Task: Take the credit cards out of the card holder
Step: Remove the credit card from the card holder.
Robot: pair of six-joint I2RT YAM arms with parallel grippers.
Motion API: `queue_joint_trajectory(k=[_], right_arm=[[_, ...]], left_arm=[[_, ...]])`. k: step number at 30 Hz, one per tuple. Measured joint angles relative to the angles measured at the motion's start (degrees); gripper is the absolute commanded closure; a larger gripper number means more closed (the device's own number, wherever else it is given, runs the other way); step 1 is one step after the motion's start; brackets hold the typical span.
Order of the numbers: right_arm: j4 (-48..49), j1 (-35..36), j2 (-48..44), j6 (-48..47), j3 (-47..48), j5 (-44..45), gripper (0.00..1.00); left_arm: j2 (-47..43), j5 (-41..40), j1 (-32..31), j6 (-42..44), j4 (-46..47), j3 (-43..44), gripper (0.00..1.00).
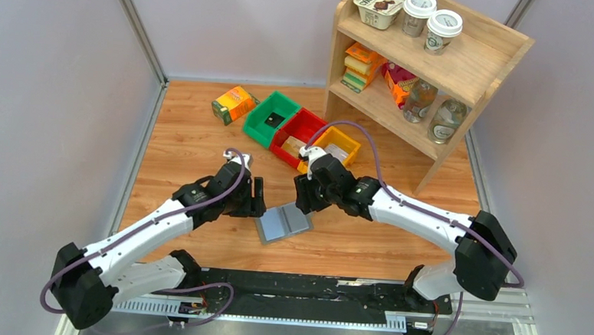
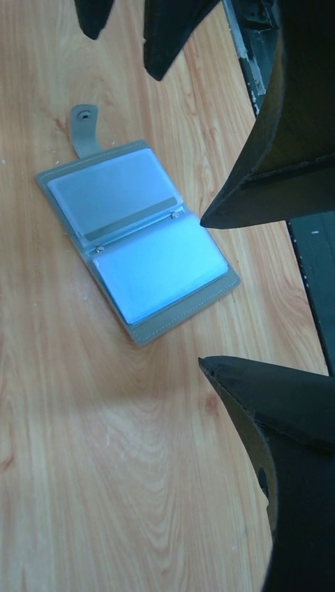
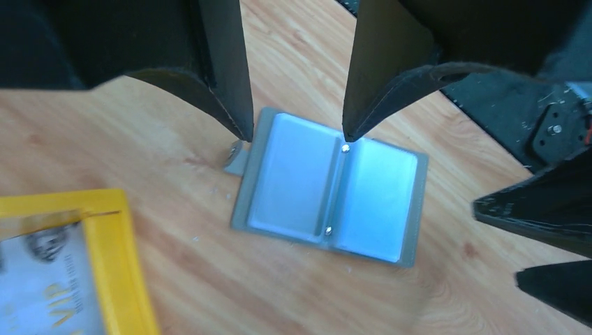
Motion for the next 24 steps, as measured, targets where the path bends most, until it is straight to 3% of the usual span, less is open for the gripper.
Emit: queue_joint_trajectory(k=[5, 11, 20, 24], right_arm=[[3.8, 0.0, 2.0, 5.0, -2.4, -4.7, 0.48], [7.3, 0.0, 6.4, 8.7, -2.9, -7.6, 0.46], [6.6, 0.1, 12.8, 11.1, -2.8, -5.9, 0.44], [6.2, 0.2, 14.1, 11.3, -2.8, -5.2, 0.44]], left_arm=[[4.9, -0.7, -2.9, -5.2, 4.2, -2.5, 0.36], [8.7, -0.9, -4.3, -9.6, 8.1, -6.2, 0.41], [11.6, -0.6, -4.5, -14.1, 11.8, -10.4, 0.44], [13.9, 0.1, -4.5, -15.3, 13.6, -11.3, 0.51]])
